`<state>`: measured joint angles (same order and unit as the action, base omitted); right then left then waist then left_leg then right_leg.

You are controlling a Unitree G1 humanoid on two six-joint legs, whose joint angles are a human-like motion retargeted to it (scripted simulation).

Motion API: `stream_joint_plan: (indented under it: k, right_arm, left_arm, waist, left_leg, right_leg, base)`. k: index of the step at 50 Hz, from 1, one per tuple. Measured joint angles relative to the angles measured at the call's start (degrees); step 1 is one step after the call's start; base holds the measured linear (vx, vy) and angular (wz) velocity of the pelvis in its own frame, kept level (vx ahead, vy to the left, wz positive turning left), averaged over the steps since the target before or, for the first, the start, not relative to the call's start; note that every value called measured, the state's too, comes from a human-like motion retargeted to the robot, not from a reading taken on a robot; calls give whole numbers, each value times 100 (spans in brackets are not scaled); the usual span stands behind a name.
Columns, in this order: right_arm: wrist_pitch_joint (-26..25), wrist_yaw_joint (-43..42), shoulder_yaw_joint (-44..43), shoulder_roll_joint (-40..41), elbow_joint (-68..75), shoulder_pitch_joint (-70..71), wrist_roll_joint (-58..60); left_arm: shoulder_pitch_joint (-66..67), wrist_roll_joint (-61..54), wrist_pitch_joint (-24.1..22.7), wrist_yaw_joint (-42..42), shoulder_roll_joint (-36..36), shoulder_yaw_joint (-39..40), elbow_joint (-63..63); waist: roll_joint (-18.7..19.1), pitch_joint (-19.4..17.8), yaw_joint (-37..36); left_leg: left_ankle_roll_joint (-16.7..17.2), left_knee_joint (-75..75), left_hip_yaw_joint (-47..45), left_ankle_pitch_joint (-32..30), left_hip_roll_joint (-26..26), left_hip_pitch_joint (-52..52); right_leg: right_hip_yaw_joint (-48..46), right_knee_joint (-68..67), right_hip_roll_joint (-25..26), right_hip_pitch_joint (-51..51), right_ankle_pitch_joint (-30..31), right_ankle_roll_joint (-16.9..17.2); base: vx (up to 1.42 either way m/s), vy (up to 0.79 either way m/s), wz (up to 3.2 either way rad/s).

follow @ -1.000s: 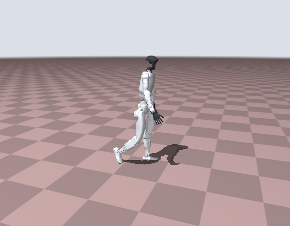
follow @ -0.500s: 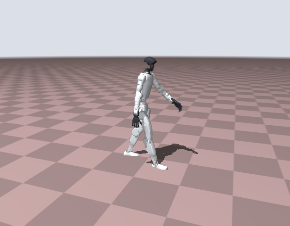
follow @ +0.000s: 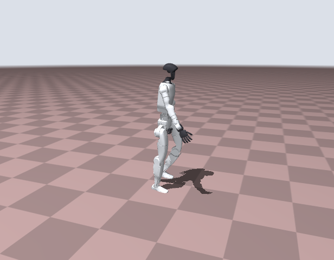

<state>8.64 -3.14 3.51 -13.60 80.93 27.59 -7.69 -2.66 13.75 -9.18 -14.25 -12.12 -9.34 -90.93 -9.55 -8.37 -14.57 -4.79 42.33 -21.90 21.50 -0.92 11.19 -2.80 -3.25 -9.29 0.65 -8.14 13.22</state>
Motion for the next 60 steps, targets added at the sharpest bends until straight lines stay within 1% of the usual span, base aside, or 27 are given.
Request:
stream_joint_plan:
  k: [2,5,8,10,12,15,18,20,22,24,26,27,29,32,35,38,40,42,45,46,48,50,53,55,57,60]
  right_arm:
    - [135,-156,8,4,-272,238,-147]
    - [439,-440,-3,25,-702,535,-420]
    - [734,-637,-54,82,-1011,687,-604]
    - [768,-718,-114,116,-1090,710,-494]
    - [671,-727,-134,158,-1058,624,-289]
    - [447,-630,-154,246,-873,623,63]
    - [359,-352,-123,320,-537,429,260]
    - [330,-141,-106,360,-349,136,341]
    - [276,71,-148,373,-211,-220,415]
    - [208,212,-228,357,-124,-583,430]
    - [125,262,-330,317,-64,-925,404]
    - [81,264,-383,290,-36,-1085,382]
    - [-2,248,-482,218,31,-1368,332]
    - [-97,263,-591,89,178,-1715,290]
    - [-142,355,-660,-42,370,-1986,317]
    - [-155,453,-728,-148,561,-2195,354]
    - [-170,488,-789,-200,666,-2311,355]
    - [-226,480,-877,-233,745,-2403,361]
    - [-448,522,-1084,-219,826,-2477,620]
    - [-512,587,-1158,-196,835,-2483,753]
    - [-592,724,-1293,-157,839,-2491,965]
    - [-595,838,-1390,-135,825,-2499,1075]
    - [-487,932,-1413,-129,778,-2467,1046]
    - [-375,952,-1308,-130,738,-2394,860]
    - [-325,949,-1061,-127,700,-2267,593]
    - [-373,884,-670,-121,640,-2000,393]
  left_arm:
    - [214,-68,-38,77,9,-45,5]
    - [447,-305,-210,342,47,-5,68]
    - [625,-519,-449,584,113,182,146]
    - [704,-796,-554,634,173,267,200]
    - [773,-977,-567,611,216,257,250]
    - [449,-975,-470,478,201,149,194]
    - [-25,-704,-448,348,142,-82,38]
    - [-316,-577,-446,295,103,-282,-15]
    - [-649,-493,-398,277,60,-479,-25]
    - [-1048,-444,-328,326,13,-640,6]
    - [-1501,-424,-234,457,-41,-749,62]
    - [-1744,-411,-177,542,-68,-784,95]
    - [-2257,-358,-51,726,-123,-811,171]
    - [-3020,-297,99,952,-194,-813,334]
    - [-3666,-362,124,1092,-250,-809,610]
    - [-4096,-589,26,1209,-291,-834,1030]
    - [-4268,-811,-72,1305,-304,-885,1356]
    - [-4346,-1073,-164,1429,-300,-962,1683]
    - [-4368,-1282,-177,1566,-288,-1053,2064]
    - [-4340,-1221,-156,1532,-278,-1069,2130]
    - [-4235,-1033,-126,1409,-239,-1093,2193]
    - [-4042,-783,-129,1239,-161,-1100,2132]
    - [-3593,-275,-146,1035,5,-1039,1775]
    - [-3235,196,-111,953,125,-917,1385]
    - [-2844,558,22,810,228,-696,909]
    - [-2199,493,242,407,291,-324,281]
  waist:
    - [49,-52,-233]
    - [274,-204,-549]
    - [538,-299,-658]
    - [587,-329,-655]
    - [563,-280,-651]
    - [514,-232,-633]
    - [479,-138,-601]
    - [494,-40,-512]
    - [533,80,-350]
    - [561,204,-138]
    - [589,293,106]
    - [610,315,233]
    - [667,302,493]
    - [766,207,888]
    - [868,94,1272]
    - [945,-1,1617]
    - [956,-54,1823]
    - [906,-128,2015]
    - [787,-323,2237]
    - [782,-360,2259]
    - [817,-373,2282]
    - [865,-297,2287]
    - [853,-153,2259]
    - [797,-99,2181]
    - [681,-102,2028]
    - [446,-85,1752]
  left_leg:
    - [73,-1151,18,-274,-71,39]
    - [193,-3188,-30,-1119,-40,-194]
    - [409,-4563,-332,-1777,117,-314]
    - [561,-4733,-646,-1734,194,-177]
    - [720,-4733,-949,-1622,229,-126]
    - [763,-4733,-1183,-1734,273,-252]
    - [761,-4733,-1183,-1804,291,-573]
    - [760,-4733,-1093,-1675,295,-821]
    - [743,-4731,-954,-1481,299,-1030]
    - [714,-4696,-793,-1296,289,-1150]
    - [718,-4611,-629,-1112,277,-1222]
    - [736,-4568,-548,-1025,271,-1265]
    - [791,-4513,-384,-879,249,-1391]
    - [848,-4488,-121,-718,198,-1636]
    - [863,-4475,147,-589,152,-1882]
    - [894,-4427,374,-440,107,-2097]
    - [926,-4386,509,-330,42,-2238]
    - [956,-4347,653,-208,-80,-2431]
    - [999,-4321,844,-10,-231,-2865]
    - [1004,-4312,864,41,-226,-2981]
    - [984,-4264,896,114,-179,-3144]
    - [891,-4150,954,138,-136,-3224]
    - [669,-3820,1083,16,-153,-3325]
    - [554,-3464,1093,-201,-185,-3392]
    - [525,-2829,954,-524,-213,-3368]
    - [444,-1042,583,-884,-143,-2789]
  right_leg:
    - [172,-92,73,92,-124,-4]
    - [394,-175,305,411,-349,-56]
    - [491,-118,535,891,-560,-87]
    - [510,-73,543,1171,-664,-71]
    - [549,-83,504,1365,-725,-70]
    - [669,-291,498,1488,-748,-124]
    - [820,-851,532,1483,-545,-156]
    - [870,-1501,593,1366,-203,-155]
    - [826,-2570,675,976,292,-166]
    - [695,-3805,709,377,751,-180]
    - [505,-4930,667,-280,1039,-251]
    - [400,-5401,626,-593,1085,-321]
    - [206,-6059,526,-1145,940,-529]
    - [-2,-6371,431,-1804,516,-801]
    - [-203,-5884,364,-2246,190,-913]
    - [-544,-4600,243,-2400,131,-902]
    - [-793,-3332,183,-2332,334,-821]
    - [-1005,-1753,149,-2081,789,-650]
    - [-1212,316,168,-1625,1488,-225]
    - [-1208,622,211,-1579,1560,-104]
    - [-1161,825,286,-1599,1592,50]
    - [-1120,825,318,-1563,1740,87]
    - [-1152,825,239,-1257,1974,97]
    - [-1137,825,167,-957,1853,107]
    - [-1035,825,86,-590,1557,90]
    - [-824,700,-93,-179,1108,-23]
  base:
    - [52,5,-90]
    - [55,9,-88]
    - [59,14,-53]
    - [60,17,-23]
    - [62,17,-19]
    - [63,19,-21]
    - [67,23,-13]
    - [67,26,13]
    - [64,27,40]
    - [58,25,59]
    - [54,21,69]
    - [52,19,73]
    - [51,17,76]
    - [49,14,81]
    - [48,11,81]
    - [49,6,72]
    - [52,2,67]
    - [57,-2,69]
    - [62,-7,55]
    - [64,-9,28]
    - [64,-10,15]
    - [66,-12,15]
    - [70,-14,11]
    - [73,-18,-12]
    - [72,-20,-38]
    - [65,-20,-47]
